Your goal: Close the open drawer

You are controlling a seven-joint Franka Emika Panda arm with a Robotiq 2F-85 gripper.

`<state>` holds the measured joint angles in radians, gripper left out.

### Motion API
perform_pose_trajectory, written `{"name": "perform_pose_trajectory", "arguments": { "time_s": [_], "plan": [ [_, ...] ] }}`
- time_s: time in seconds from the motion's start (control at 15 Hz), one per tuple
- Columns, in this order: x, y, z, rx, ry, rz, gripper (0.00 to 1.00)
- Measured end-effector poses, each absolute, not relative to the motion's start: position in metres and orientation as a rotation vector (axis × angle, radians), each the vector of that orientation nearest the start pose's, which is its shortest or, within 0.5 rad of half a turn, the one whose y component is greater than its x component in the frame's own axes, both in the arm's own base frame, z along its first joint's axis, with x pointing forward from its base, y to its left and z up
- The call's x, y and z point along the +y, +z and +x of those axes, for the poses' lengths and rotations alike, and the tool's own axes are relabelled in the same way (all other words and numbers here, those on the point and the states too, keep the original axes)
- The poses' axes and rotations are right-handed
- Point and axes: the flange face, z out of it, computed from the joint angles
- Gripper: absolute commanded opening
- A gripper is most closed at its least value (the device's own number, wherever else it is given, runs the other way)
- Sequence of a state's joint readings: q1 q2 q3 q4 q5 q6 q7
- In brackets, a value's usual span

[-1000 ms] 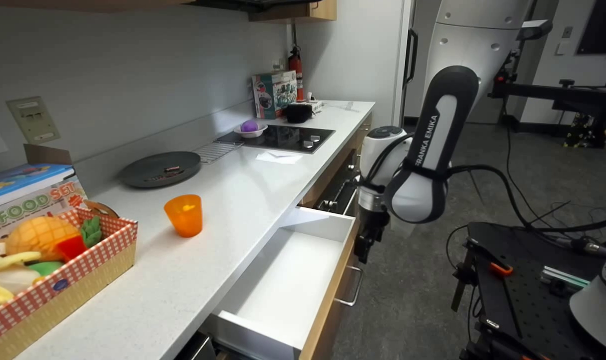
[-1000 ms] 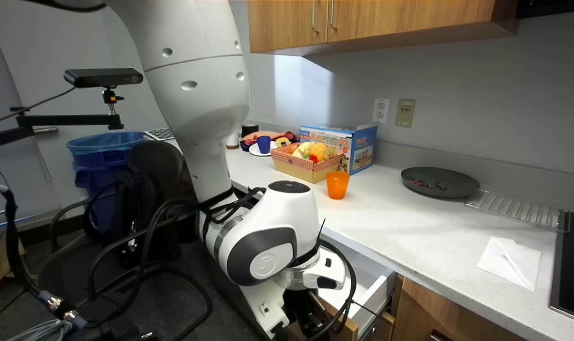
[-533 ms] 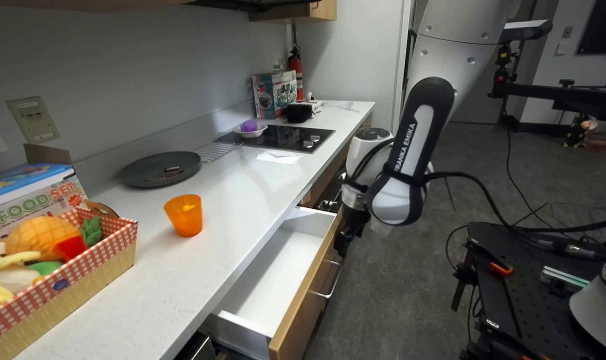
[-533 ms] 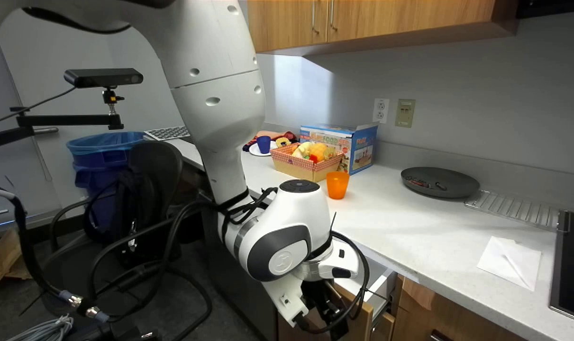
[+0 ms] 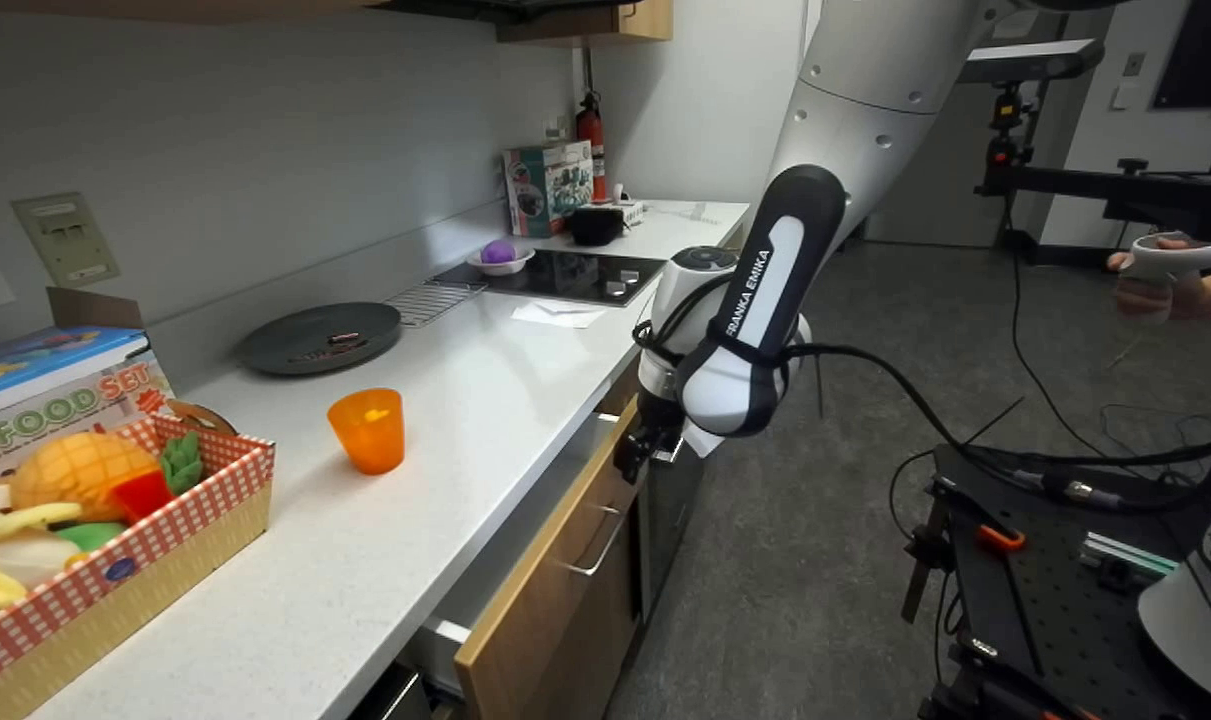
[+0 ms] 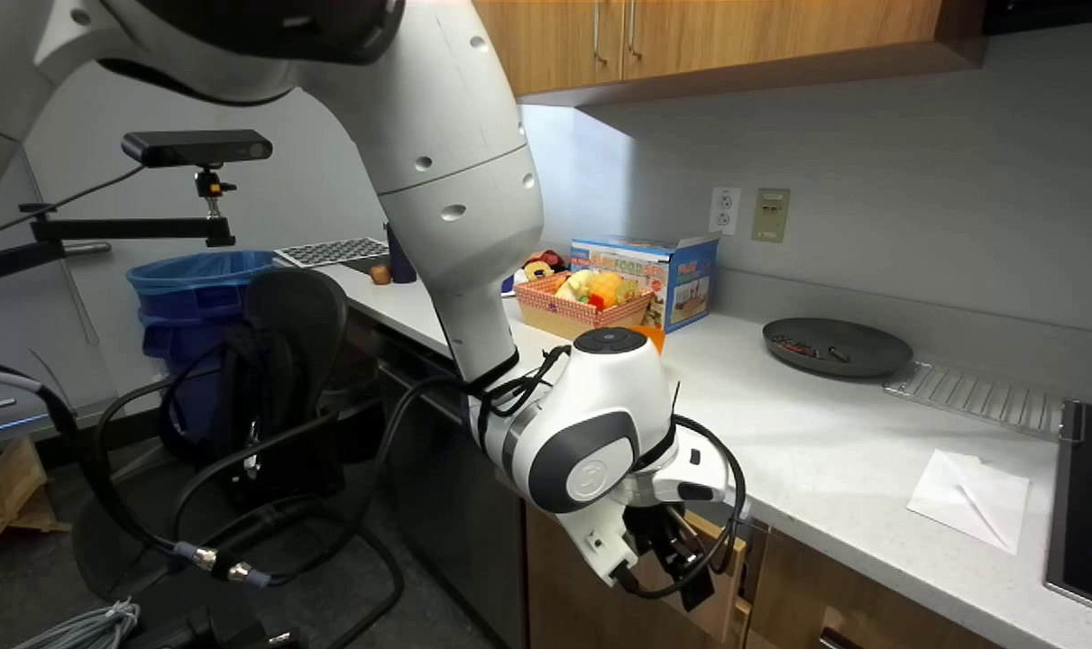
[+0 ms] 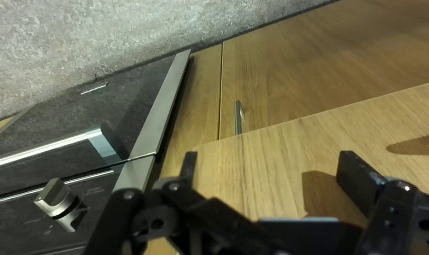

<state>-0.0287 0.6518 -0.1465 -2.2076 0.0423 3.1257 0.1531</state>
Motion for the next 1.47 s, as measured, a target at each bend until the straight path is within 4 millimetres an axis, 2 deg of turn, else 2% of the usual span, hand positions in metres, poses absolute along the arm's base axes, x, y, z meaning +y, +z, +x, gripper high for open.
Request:
{"name": "perform_pose_trajectory", "arguments": {
  "time_s": [0.27, 0.53, 1.0, 1.47],
  "plan": [
    [-0.107, 0.105, 0.573, 0.604, -0.567, -3.121, 1.0],
    [-0.11, 0.097, 0.585, 0.639, -0.783, -3.103, 1.0],
    [-0.1, 0.076, 0.578, 0.682, -0.991, -3.081, 1.0],
    [-0.103, 0.073, 0.575, 0.733, -1.028, -3.076, 1.0]
  ]
}}
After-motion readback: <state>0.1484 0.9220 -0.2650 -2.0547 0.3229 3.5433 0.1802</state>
